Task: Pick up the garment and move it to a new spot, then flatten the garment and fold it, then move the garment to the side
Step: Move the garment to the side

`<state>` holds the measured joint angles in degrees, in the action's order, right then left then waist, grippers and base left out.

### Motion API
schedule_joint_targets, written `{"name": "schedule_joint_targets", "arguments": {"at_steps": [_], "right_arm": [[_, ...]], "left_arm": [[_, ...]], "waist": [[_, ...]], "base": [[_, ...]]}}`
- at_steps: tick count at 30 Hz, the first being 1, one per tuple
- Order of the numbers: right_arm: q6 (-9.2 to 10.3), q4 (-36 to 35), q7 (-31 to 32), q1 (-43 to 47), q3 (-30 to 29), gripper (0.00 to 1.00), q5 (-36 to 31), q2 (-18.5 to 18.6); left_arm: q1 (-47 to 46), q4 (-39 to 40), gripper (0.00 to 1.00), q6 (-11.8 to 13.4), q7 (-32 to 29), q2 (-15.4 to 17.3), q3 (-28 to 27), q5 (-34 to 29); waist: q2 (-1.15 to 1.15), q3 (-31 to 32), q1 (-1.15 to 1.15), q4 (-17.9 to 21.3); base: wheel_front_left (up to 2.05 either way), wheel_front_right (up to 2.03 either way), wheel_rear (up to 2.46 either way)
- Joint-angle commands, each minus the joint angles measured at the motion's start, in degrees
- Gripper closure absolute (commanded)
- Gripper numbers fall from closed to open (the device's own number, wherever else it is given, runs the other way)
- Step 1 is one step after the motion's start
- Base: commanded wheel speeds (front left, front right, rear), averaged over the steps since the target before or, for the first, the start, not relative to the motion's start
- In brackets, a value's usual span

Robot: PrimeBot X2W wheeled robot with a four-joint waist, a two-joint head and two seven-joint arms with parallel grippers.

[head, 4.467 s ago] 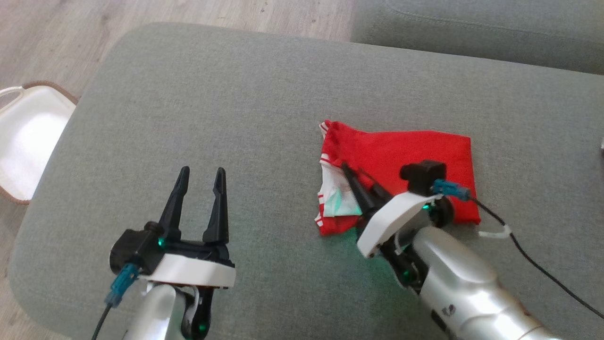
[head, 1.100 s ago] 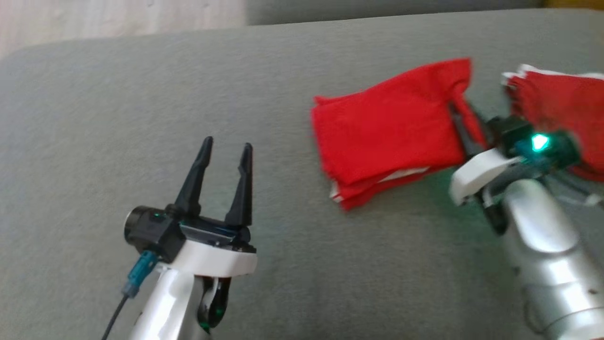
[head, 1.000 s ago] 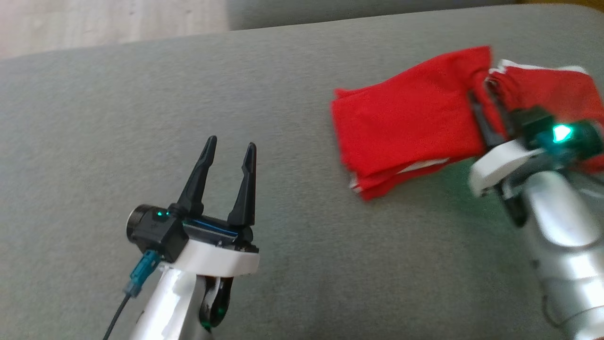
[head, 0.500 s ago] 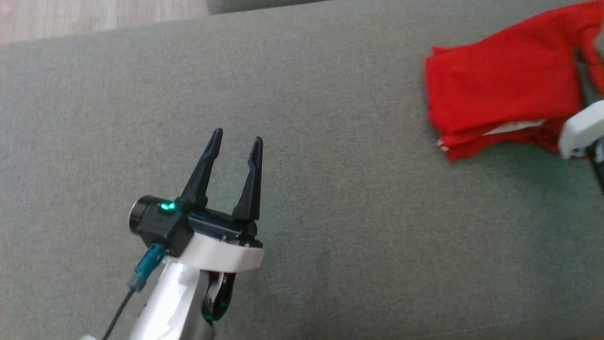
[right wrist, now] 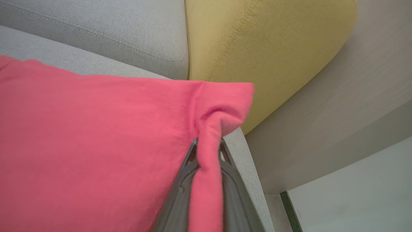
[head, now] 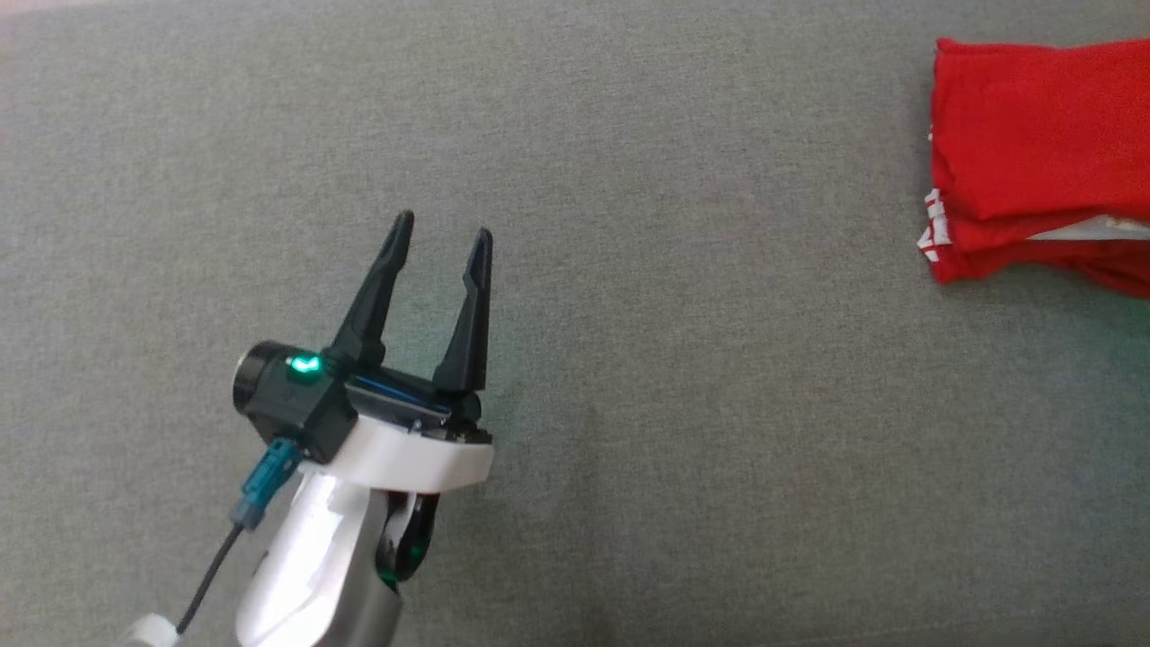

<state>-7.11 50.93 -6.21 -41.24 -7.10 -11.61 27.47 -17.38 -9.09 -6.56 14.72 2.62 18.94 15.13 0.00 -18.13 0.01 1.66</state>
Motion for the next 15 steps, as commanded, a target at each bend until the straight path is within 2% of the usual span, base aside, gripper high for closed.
{"name": "schedule_joint_targets", "arguments": {"at_steps": [1, 7, 15], "right_arm": [[-0.37, -1.5, -0.3, -1.4, -1.0, 0.0, -1.2, 0.4], [-0.37, -4.0, -2.1, -2.3, -4.1, 0.0, -4.8, -3.1], [-0.37, -10.3, -4.0, -3.2, -4.3, 0.0, -4.9, -8.4]], "left_arm": [[-2.3, 1.5, 0.0, -0.2, 0.3, 0.3, -1.9, -0.5], [-2.5, 0.8, 0.0, -0.4, 0.3, 0.3, -2.7, -0.4], [-1.0, 1.2, 0.0, -0.2, 0.3, 0.3, -4.8, 0.3]], "waist": [[0.0, -0.1, -0.01, 0.2], [0.0, 1.3, -0.01, 0.7], [0.0, 5.1, -0.01, 0.8]], "base": [[0.0, 0.0, 0.0], [0.0, 0.0, 0.0], [0.0, 0.0, 0.0]]}}
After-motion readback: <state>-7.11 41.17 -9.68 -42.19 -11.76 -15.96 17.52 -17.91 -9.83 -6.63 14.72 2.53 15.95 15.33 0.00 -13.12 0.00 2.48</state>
